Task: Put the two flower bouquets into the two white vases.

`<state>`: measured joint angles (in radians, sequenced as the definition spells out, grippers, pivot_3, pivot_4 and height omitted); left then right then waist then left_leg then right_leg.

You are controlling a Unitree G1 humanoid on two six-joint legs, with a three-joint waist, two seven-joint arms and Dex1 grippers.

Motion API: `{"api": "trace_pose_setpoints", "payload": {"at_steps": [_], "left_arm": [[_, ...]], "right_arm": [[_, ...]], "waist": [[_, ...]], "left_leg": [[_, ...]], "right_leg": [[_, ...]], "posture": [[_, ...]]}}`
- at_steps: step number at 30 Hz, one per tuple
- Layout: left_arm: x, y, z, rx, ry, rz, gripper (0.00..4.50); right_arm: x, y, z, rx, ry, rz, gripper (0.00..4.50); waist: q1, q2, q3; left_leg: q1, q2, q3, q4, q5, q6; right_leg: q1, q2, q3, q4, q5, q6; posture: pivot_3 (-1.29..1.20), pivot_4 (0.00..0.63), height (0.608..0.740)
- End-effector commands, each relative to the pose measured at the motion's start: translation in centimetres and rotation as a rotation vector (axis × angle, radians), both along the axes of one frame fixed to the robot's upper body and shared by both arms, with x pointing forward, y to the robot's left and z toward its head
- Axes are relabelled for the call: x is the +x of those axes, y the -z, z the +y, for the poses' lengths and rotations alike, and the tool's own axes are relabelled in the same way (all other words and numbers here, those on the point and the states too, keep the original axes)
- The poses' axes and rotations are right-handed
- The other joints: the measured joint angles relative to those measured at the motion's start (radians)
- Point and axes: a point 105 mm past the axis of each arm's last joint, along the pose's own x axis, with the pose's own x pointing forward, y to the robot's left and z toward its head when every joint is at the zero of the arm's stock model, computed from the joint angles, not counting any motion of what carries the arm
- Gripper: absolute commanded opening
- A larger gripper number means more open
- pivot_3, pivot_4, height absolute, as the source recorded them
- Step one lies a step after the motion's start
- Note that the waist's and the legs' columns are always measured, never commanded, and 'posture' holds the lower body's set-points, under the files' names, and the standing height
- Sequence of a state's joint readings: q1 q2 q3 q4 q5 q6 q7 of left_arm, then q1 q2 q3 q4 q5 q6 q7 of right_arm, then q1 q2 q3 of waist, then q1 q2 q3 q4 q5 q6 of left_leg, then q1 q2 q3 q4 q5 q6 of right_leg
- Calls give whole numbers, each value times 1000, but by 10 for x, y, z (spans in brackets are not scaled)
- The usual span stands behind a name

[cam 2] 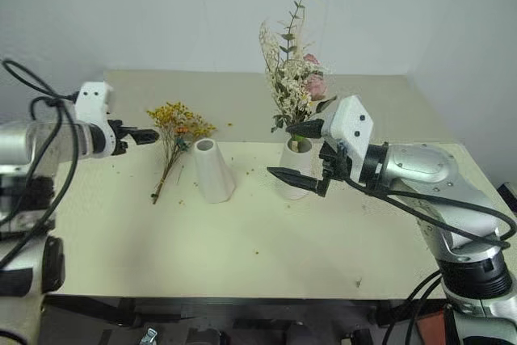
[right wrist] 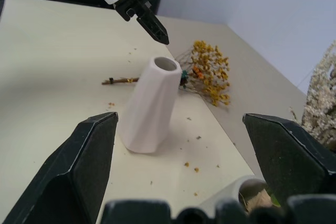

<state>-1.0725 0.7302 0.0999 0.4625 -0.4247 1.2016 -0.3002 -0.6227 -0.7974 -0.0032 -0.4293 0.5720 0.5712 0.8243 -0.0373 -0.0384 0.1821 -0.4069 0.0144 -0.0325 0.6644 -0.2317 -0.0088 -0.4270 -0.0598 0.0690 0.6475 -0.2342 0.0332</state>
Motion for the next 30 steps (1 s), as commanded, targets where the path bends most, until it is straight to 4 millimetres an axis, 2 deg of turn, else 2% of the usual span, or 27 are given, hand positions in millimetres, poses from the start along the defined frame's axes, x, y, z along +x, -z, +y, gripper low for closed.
{"api": "trace_pose_setpoints", "payload": {"at_steps": [1,9,16,23,26,30], "left_arm": [[8,-1,1,-16,-4,27,4500],[20,23,-11,-49,22,134,4500],[26,33,-28,-33,119,161,4500],[30,52,-34,-19,120,204,4500],[31,58,-39,-22,137,211,3954],[31,65,-41,-36,131,221,2755]], "right_arm": [[-4,-14,-1,-5,5,-63,4475],[-9,-18,0,-2,17,-73,4475],[-2,-15,-1,34,84,-70,4475],[5,-17,-4,72,132,-74,4475],[7,-19,-5,82,150,-82,4500],[11,-22,-7,101,182,-93,4500]], "waist": [[-2,0,0],[-1,0,0],[0,0,0],[-1,0,0],[-1,0,0],[-2,0,0]], "left_leg": [[0,0,0,0,0,0],[1,0,0,0,0,0],[1,-1,0,0,0,0],[0,-1,0,0,0,0],[0,-1,0,0,0,0],[0,-1,0,0,0,0]], "right_leg": [[0,0,0,0,0,0],[1,0,0,0,0,0],[1,0,0,0,0,0],[1,0,0,0,0,0],[1,0,0,0,0,0],[1,0,0,0,0,0]], "posture": [[0,150,740],[0,150,740],[0,150,740],[0,150,740],[0,150,740],[0,150,740]]}}
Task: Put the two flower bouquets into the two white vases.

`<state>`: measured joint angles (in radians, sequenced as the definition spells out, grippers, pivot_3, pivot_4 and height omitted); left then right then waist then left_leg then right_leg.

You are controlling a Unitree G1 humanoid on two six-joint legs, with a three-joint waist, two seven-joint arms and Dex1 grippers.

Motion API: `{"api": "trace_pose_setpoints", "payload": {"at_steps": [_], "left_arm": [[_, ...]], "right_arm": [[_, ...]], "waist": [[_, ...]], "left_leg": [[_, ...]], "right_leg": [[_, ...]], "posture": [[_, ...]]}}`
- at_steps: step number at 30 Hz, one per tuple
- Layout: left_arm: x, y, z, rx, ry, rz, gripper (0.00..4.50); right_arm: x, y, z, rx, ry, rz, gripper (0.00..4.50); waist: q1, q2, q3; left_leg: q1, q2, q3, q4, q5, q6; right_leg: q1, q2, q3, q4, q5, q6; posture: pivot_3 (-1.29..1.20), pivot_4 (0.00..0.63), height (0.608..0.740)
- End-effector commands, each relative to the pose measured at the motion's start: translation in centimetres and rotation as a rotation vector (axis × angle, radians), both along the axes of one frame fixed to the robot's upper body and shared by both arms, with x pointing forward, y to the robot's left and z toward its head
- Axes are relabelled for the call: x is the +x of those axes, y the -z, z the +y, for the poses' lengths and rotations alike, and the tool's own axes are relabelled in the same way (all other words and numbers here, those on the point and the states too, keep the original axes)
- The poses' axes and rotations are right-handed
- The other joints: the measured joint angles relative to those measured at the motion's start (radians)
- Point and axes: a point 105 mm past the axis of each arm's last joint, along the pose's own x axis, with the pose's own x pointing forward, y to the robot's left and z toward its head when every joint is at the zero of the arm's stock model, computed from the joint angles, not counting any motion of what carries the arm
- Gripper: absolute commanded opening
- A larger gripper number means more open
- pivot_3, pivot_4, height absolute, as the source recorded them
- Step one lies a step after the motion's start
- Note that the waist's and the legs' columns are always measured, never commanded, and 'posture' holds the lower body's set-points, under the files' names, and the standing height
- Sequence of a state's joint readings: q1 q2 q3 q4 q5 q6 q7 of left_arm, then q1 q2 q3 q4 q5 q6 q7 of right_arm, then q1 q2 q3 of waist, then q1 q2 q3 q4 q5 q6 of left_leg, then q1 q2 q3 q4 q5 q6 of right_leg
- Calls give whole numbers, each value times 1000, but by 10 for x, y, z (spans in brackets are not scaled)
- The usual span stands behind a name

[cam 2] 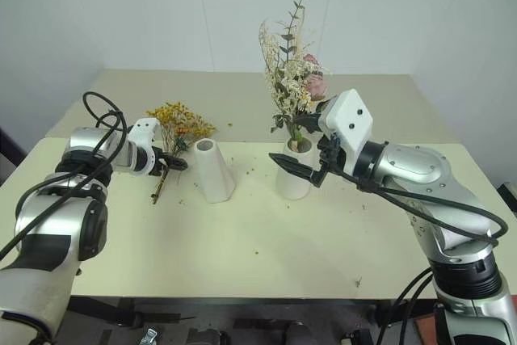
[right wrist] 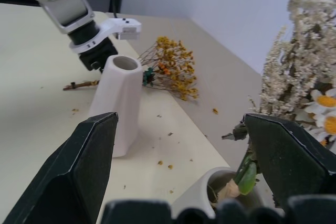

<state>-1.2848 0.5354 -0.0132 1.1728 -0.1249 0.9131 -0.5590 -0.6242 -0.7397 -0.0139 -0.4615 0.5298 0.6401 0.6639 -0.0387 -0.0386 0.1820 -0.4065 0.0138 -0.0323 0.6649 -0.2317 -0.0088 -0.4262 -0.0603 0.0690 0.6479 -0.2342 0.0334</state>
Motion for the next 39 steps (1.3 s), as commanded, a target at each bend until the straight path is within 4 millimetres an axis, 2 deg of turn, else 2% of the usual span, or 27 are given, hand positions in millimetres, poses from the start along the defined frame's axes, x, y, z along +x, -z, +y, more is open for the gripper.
{"api": "trace_pose_setpoints", "payload": {"at_steps": [1,7,9,13,18,20,27,31,34,39], "left_arm": [[6,-13,-3,-6,6,-53,2427],[7,-8,0,-7,-19,-56,454],[11,-14,5,21,-41,-106,42],[20,-42,17,-7,-108,-245,42],[24,-107,31,-58,-140,-596,42],[17,-132,29,-117,-108,-727,42],[-8,-185,10,-211,-5,-1092,42],[-19,-203,-4,-360,108,-1203,42],[-34,-208,-20,-515,327,-1266,42],[-47,-221,-20,-889,474,-1312,42]], "right_arm": [[-1,-18,-5,25,36,-71,4500],[2,-18,-6,36,51,-74,4500],[2,-19,-7,37,54,-77,4500],[3,-21,-8,38,59,-88,4500],[2,-21,-7,45,60,-97,4500],[2,-21,-7,53,62,-97,4500],[-2,-19,0,83,37,-93,4500],[-5,-14,2,96,44,-85,4500],[-8,-9,6,105,44,-78,4500],[-11,-1,9,108,57,-63,4500]], "waist": [[0,0,0],[0,0,0],[0,0,0],[0,0,0],[-2,0,0],[0,0,0],[9,0,0],[21,0,0],[21,0,0],[18,0,0]], "left_leg": [[0,0,0,0,0,0],[0,0,0,0,0,0],[0,0,0,0,0,0],[0,0,0,0,0,0],[-1,0,0,0,0,0],[-1,1,0,0,0,0],[0,0,0,0,0,0],[0,0,0,1,0,0],[0,0,0,1,0,0],[0,0,0,2,0,0]], "right_leg": [[0,0,0,0,0,0],[0,0,0,0,0,0],[0,0,0,0,0,0],[0,0,0,0,0,0],[0,0,0,1,0,0],[0,-1,0,2,1,0],[1,-1,0,1,1,1],[1,-1,0,1,1,1],[1,-1,0,1,1,1],[1,0,0,0,1,1]], "posture": [[0,150,740],[0,150,740],[0,150,740],[0,150,740],[0,150,740],[0,150,740],[0,150,740],[0,150,740],[0,150,740],[0,150,740]]}}
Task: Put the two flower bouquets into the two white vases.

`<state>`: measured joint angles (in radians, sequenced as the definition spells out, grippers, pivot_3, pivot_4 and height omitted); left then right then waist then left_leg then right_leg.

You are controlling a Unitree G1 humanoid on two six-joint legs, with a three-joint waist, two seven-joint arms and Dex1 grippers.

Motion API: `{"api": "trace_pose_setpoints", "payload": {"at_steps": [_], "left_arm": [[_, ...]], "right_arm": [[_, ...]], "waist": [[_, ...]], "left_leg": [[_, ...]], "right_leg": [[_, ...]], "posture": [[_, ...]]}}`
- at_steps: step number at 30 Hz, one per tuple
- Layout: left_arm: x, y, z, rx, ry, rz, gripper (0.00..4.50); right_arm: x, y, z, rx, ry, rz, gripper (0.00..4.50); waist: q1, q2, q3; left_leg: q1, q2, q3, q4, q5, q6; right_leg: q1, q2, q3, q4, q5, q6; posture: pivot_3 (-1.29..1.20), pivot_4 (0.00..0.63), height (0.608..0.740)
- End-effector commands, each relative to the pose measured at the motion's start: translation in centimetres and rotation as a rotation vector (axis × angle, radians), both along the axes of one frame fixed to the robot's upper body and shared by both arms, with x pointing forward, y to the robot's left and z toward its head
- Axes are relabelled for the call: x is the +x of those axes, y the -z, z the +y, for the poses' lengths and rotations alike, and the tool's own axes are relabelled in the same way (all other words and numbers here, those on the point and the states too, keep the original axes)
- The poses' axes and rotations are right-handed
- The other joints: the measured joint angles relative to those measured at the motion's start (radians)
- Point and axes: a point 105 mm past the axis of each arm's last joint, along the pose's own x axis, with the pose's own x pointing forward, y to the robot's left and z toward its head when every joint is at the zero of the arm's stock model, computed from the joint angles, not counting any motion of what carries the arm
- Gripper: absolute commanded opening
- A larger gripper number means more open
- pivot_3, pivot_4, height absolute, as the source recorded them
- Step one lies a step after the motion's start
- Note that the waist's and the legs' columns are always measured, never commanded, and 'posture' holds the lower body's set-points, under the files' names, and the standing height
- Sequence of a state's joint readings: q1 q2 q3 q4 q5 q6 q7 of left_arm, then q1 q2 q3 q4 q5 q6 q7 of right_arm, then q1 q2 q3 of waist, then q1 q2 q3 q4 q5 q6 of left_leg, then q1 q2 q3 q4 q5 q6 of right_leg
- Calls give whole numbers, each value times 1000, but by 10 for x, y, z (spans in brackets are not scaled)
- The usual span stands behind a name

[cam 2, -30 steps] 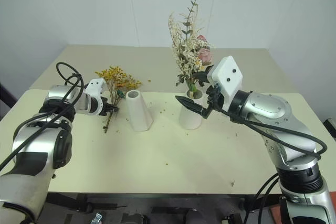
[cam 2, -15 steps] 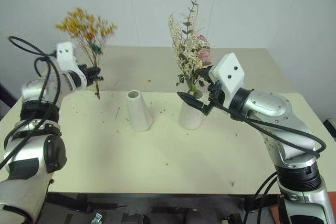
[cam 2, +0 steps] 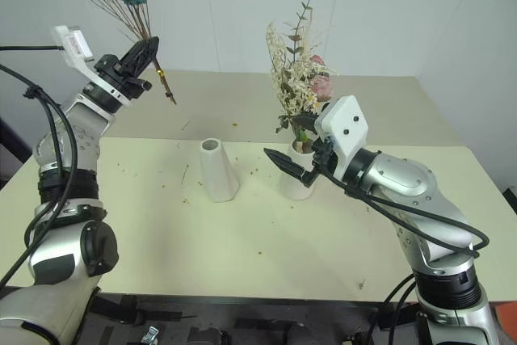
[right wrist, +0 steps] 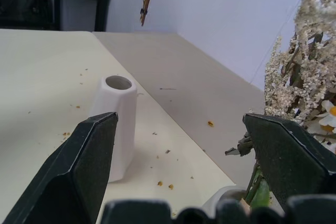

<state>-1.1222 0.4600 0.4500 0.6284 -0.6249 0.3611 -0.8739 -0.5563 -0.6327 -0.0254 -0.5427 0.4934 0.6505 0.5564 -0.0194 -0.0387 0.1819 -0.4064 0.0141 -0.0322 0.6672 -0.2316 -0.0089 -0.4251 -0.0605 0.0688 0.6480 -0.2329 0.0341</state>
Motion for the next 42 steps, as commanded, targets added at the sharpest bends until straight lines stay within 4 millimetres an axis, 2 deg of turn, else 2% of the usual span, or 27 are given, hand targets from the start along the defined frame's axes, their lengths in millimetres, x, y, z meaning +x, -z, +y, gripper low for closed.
{"api": "trace_pose_setpoints", "payload": {"at_steps": [1,6,11,24,42], "left_arm": [[-19,-28,3,-165,221,-121,42],[-31,-20,-12,-100,415,-156,42],[-45,8,-36,118,558,-175,42],[-34,25,-36,202,522,-151,42],[-25,54,-46,295,472,-136,42]], "right_arm": [[-7,-5,2,7,13,-39,4500],[-10,-1,0,11,34,-32,4500],[-11,2,-1,10,51,-30,4500],[-10,3,-1,-12,48,-25,4500],[-11,3,-2,-14,52,-28,4500]], "waist": [[-3,0,0],[-9,0,0],[-19,0,0],[-24,0,0],[-23,0,0]], "left_leg": [[0,0,0,0,0,0],[0,0,0,1,0,0],[0,0,0,1,0,0],[1,0,-1,2,0,0],[0,0,-1,2,0,0]], "right_leg": [[0,0,0,0,0,0],[1,0,0,0,0,0],[1,1,0,0,0,0],[1,1,0,0,0,0],[1,1,0,0,0,0]], "posture": [[0,150,740],[0,150,740],[0,150,740],[0,150,740],[0,150,740]]}}
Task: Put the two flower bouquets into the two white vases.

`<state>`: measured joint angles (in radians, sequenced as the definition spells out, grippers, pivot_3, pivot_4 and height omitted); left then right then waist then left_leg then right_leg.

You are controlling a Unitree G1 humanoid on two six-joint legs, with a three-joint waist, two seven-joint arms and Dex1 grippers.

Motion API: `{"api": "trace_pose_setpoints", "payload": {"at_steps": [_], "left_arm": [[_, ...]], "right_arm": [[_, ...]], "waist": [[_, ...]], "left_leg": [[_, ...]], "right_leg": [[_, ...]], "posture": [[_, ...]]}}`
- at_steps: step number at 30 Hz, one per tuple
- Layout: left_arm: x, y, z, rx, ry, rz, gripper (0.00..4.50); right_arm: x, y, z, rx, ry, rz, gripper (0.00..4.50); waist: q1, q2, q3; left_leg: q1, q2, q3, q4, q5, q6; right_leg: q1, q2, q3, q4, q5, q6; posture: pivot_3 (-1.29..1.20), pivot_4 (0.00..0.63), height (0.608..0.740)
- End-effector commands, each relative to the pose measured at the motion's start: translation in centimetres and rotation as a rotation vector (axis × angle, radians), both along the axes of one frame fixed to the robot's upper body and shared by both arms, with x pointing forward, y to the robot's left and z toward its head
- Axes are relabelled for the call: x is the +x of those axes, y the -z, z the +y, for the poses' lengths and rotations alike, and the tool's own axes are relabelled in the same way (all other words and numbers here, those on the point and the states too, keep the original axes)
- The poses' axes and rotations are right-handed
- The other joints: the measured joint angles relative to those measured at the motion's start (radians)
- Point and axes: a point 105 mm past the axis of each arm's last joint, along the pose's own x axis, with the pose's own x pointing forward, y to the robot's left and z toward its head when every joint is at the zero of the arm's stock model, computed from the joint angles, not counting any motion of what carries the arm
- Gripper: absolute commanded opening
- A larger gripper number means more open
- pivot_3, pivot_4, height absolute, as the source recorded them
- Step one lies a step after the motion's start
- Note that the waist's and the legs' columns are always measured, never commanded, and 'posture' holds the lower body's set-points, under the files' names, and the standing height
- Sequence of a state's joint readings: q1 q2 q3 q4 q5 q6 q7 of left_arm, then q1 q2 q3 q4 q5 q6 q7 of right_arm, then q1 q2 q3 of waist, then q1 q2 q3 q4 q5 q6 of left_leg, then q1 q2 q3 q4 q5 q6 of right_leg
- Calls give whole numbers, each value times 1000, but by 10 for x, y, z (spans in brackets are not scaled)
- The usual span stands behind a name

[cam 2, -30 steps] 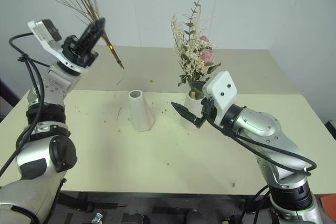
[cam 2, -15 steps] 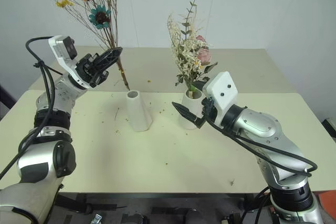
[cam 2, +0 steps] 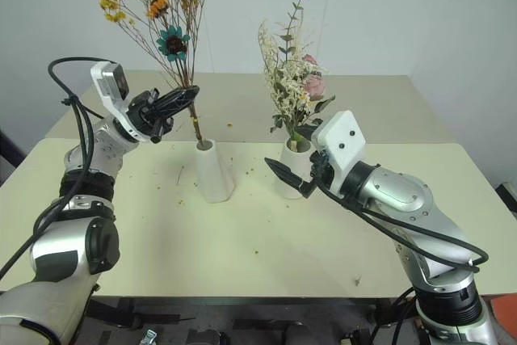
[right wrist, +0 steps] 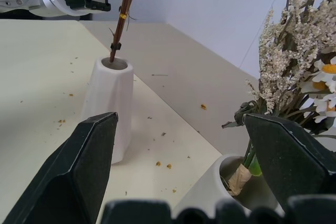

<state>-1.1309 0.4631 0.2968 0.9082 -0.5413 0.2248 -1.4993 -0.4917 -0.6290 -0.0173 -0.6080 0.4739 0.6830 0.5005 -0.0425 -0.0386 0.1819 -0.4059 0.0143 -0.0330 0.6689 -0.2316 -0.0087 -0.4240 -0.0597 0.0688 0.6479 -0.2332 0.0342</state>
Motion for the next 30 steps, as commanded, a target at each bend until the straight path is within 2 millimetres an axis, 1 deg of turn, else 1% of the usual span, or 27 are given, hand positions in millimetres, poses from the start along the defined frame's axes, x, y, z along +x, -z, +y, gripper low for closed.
{"api": "trace_pose_setpoints", "payload": {"at_steps": [1,7,13,19,25,30], "left_arm": [[-2,-3,-2,3,0,-45,42],[1,10,-6,39,-24,-52,42],[-1,17,-7,44,-10,-42,42],[-2,20,-6,48,-22,-52,42],[-6,20,-6,42,-6,-72,42],[-8,22,-5,49,-5,-78,42]], "right_arm": [[-6,-10,-1,-6,1,-51,4500],[-6,-11,-1,-11,2,-49,4500],[-9,-3,-2,-28,-30,36,4500],[-9,-3,-2,-33,-22,30,4500],[-8,-3,-1,-39,-22,23,4500],[-13,-1,1,-42,-69,58,4500]], "waist": [[0,0,0],[0,0,0],[0,0,0],[0,0,0],[1,0,0],[0,0,0]], "left_leg": [[0,0,0,0,0,0],[0,0,0,0,0,0],[0,0,0,0,0,0],[0,0,0,0,0,0],[0,0,0,0,0,0],[0,0,0,0,0,0]], "right_leg": [[0,0,0,0,0,0],[0,0,0,0,0,0],[0,0,0,0,0,0],[0,0,0,0,0,0],[0,0,0,0,0,0],[0,0,0,0,0,0]], "posture": [[0,150,740],[0,150,740],[0,150,740],[0,150,740],[0,150,740],[0,150,740]]}}
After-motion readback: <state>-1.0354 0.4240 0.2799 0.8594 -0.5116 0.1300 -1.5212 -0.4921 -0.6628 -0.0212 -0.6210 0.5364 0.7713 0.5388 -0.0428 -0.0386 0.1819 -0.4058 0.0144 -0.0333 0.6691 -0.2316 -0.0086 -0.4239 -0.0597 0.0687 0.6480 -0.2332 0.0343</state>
